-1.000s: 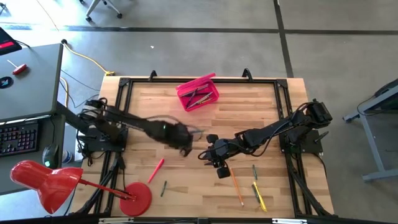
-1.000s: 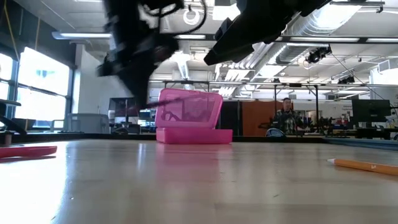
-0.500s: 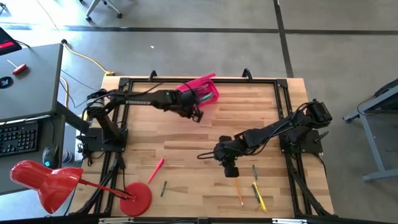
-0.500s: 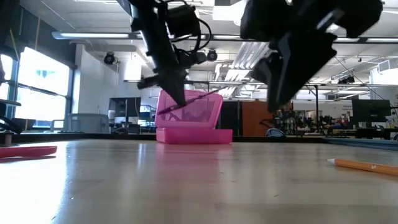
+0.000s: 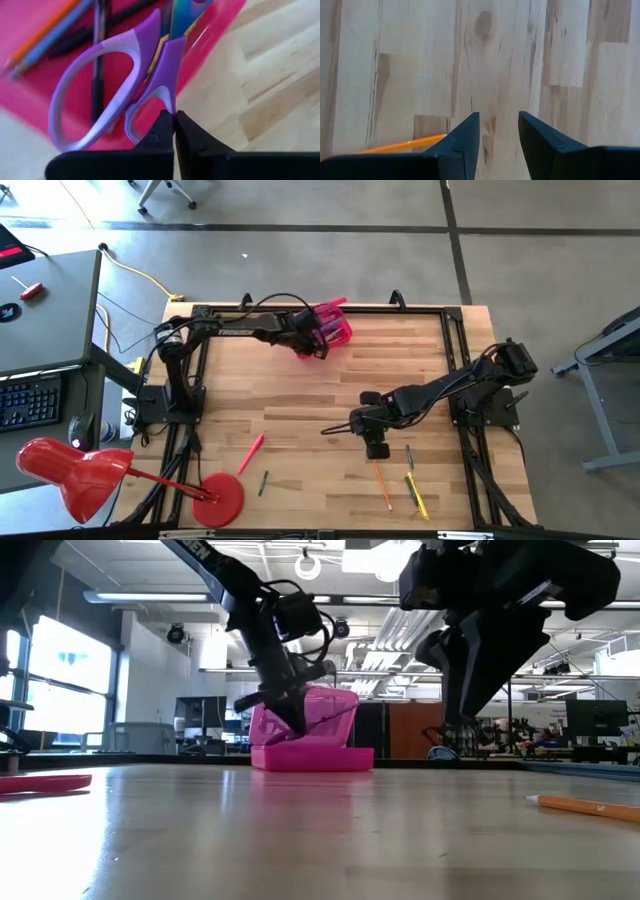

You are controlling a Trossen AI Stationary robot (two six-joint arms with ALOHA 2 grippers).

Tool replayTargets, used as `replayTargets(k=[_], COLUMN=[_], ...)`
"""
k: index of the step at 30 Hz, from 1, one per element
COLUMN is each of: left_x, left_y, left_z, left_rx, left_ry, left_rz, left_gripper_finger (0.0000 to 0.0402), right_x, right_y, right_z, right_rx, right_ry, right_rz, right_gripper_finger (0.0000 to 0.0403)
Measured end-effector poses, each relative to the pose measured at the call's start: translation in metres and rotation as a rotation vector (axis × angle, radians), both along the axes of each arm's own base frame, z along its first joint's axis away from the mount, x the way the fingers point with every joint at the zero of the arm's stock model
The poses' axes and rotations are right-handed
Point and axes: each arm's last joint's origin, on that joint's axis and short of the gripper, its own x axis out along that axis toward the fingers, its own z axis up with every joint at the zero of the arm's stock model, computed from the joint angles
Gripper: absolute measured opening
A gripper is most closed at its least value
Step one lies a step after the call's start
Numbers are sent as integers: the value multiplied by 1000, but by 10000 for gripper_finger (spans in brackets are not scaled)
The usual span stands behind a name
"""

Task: Pick & place school supplies into a supply box
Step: Put the violet scissors into the pink supply box

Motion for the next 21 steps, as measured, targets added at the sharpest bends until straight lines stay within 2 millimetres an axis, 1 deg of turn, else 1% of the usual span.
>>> replayTargets(k=[4, 7, 10, 17, 21], left_x=[2, 3, 1, -3, -5], left_y=[9, 14, 13, 11, 12], left_z=[4, 3, -5, -6, -7], left_rx=[83, 149, 145, 194, 241], left_ry=[-34, -18, 45, 139, 185], left_rz=[-47, -93, -127, -223, -245], left_gripper_finger=[35, 36, 36, 37, 41], right_x=[0, 0, 0, 0, 0], right_y=[0, 0, 0, 0, 0], right_z=[0, 0, 0, 0, 0], right_rx=[-2, -8, -9, -9, -8], right_ry=[-2, -4, -4, -4, -4], right_rz=[4, 20, 20, 22, 21], right_gripper_finger=[114, 114, 114, 114, 114])
